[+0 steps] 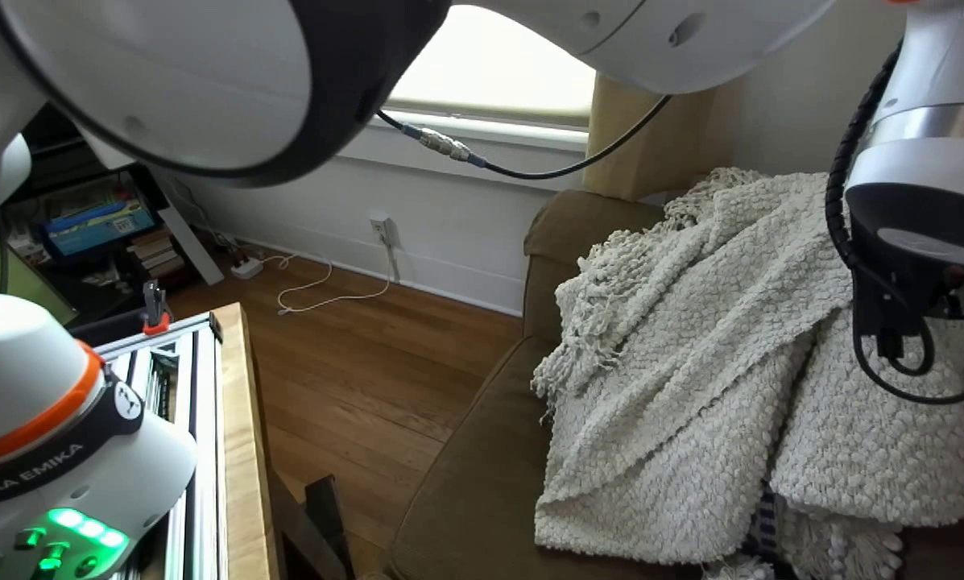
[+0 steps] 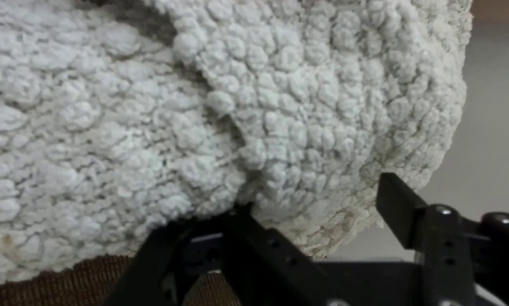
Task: Fully cover the pillow on the left with the white blanket
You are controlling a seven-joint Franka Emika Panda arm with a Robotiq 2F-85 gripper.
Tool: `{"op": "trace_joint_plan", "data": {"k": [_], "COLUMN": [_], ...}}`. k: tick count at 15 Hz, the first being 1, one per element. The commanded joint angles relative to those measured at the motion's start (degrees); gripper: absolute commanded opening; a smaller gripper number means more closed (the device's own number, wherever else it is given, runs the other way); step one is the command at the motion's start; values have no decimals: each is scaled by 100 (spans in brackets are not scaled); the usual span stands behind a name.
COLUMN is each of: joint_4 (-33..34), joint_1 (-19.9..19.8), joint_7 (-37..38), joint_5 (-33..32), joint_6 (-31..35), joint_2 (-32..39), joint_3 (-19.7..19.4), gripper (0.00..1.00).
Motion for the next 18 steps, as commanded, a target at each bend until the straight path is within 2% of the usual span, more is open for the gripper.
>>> {"op": "trace_joint_plan", "data": {"k": [1, 5, 7, 13, 18], "joint_4": [314, 71, -127, -878, -1970], "joint_1": [-62, 21, 71, 218, 498], "joint_7": [39, 303, 358, 460, 606], "joint_5": [50, -101, -184, -657, -1608], "joint_6": [-167, -184, -169, -139, 99], "joint_2": [223, -42, -287, -1265, -2615], "joint_3": [91, -46, -114, -477, -1247], "gripper": [45, 14, 1, 1, 1]}}
